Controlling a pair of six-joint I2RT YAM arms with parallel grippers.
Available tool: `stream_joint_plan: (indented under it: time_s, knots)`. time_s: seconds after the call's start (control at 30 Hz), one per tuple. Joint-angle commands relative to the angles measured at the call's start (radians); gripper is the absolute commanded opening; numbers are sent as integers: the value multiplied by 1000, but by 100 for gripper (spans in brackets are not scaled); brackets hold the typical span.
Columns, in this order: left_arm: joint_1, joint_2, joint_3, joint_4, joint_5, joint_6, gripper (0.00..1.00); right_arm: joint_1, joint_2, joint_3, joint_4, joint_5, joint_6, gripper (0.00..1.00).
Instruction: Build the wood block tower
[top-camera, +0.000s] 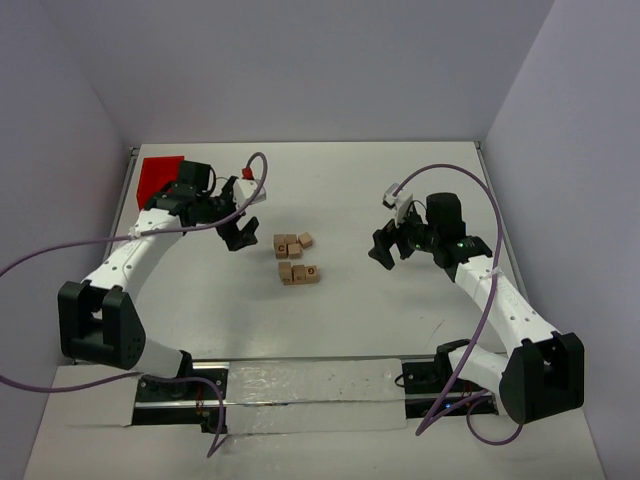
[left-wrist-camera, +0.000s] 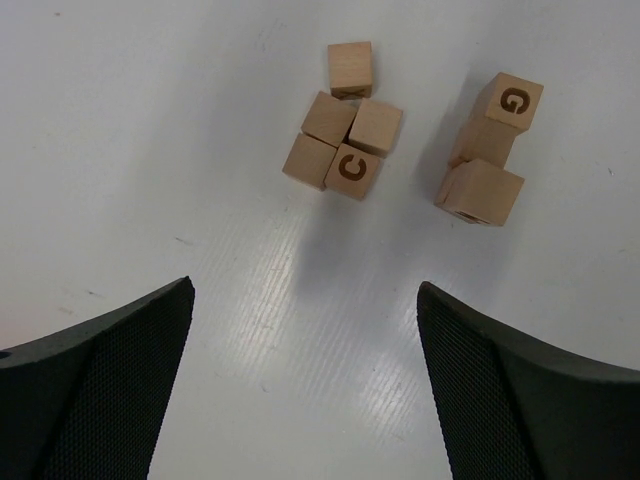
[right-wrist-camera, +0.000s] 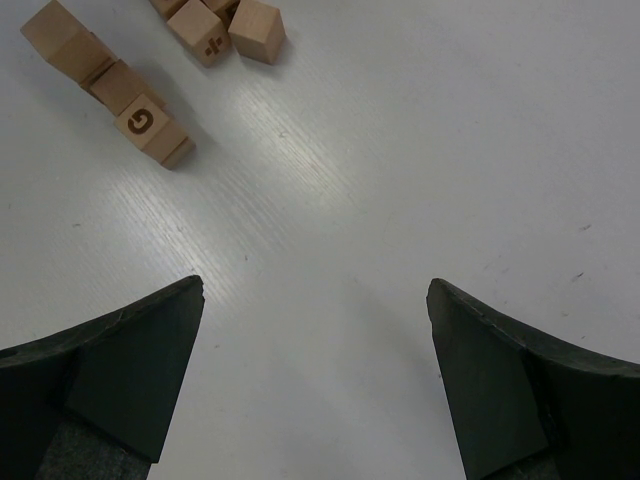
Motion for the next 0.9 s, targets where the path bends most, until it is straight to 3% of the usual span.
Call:
stream_joint_plan:
  time_s: [0.0,0.47,0.87]
  knots:
    - [-3,48,30,0,102,85,95,-6,-2,-1,40,-3,5,100]
    - [-3,180,-94,209,93,72,61,-6,5,-5,41,3,2,100]
    - [-20,268,-133,320,9,-37,70,-4,30,2,41,0,5,100]
